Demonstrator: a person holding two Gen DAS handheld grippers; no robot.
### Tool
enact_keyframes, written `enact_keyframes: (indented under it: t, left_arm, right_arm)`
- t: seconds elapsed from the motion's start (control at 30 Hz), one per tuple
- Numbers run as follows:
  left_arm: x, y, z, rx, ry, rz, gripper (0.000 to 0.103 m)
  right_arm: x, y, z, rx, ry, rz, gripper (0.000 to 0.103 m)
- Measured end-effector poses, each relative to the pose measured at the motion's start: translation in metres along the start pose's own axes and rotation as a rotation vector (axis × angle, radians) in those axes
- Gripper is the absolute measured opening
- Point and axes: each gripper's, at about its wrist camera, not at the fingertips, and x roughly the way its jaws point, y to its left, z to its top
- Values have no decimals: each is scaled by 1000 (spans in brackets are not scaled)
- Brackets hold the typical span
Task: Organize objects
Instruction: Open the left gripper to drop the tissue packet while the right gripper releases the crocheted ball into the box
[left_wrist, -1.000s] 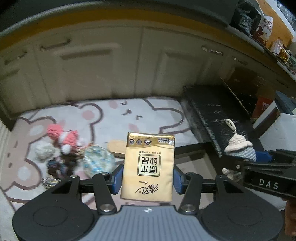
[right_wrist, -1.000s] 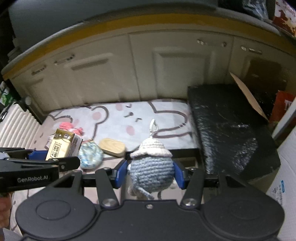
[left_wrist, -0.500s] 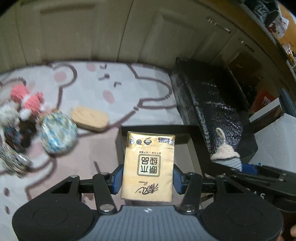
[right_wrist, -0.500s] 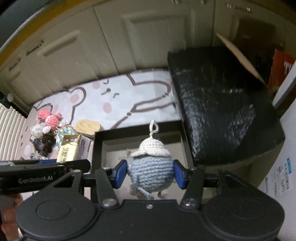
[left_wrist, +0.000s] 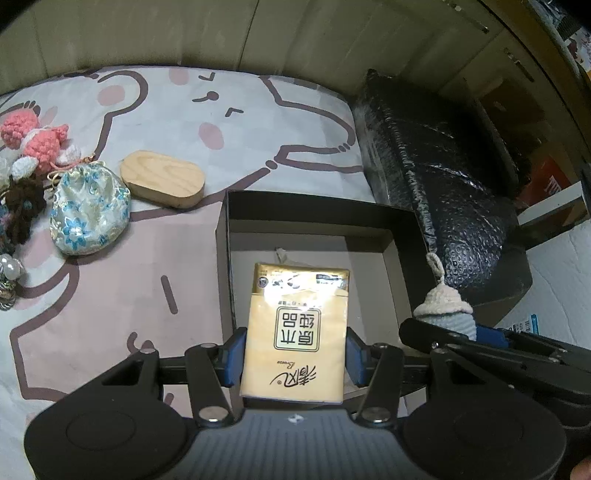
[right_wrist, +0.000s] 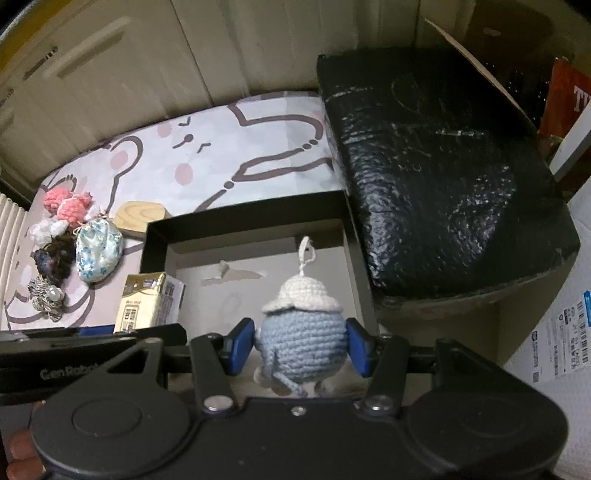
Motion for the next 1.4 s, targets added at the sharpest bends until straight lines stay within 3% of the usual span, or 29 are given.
enact_keyframes:
  t: [0.17,0.43,0.57,0.7,0.97,1.2,1.4]
  left_arm:
    - [7,2,-4,-39,15,-21,54]
    - [4,-2,-6,-18,-8,0,54]
    - [0,0,-5,-35,-15,0,61]
    - [-7,-4,-6,-8,-45,46,79]
    - [-9,2,-5,-1,-35,60,81]
    - [-7,8,-4,-3,-29,85,86]
    - [-9,7,-5,10,-26,85,90]
  right_arm:
    - [1,-3,0,11,3,-2,54]
    - [2,-2,-2,14,11,3,54]
    - [4,0,-3,17,16,6,55]
    - [5,-1,-4,29,21,0,55]
    - [4,2,-5,36,22,17,55]
    - [6,2,-7,66,32,21,66]
    - [0,-1,-7,71,27,6,67]
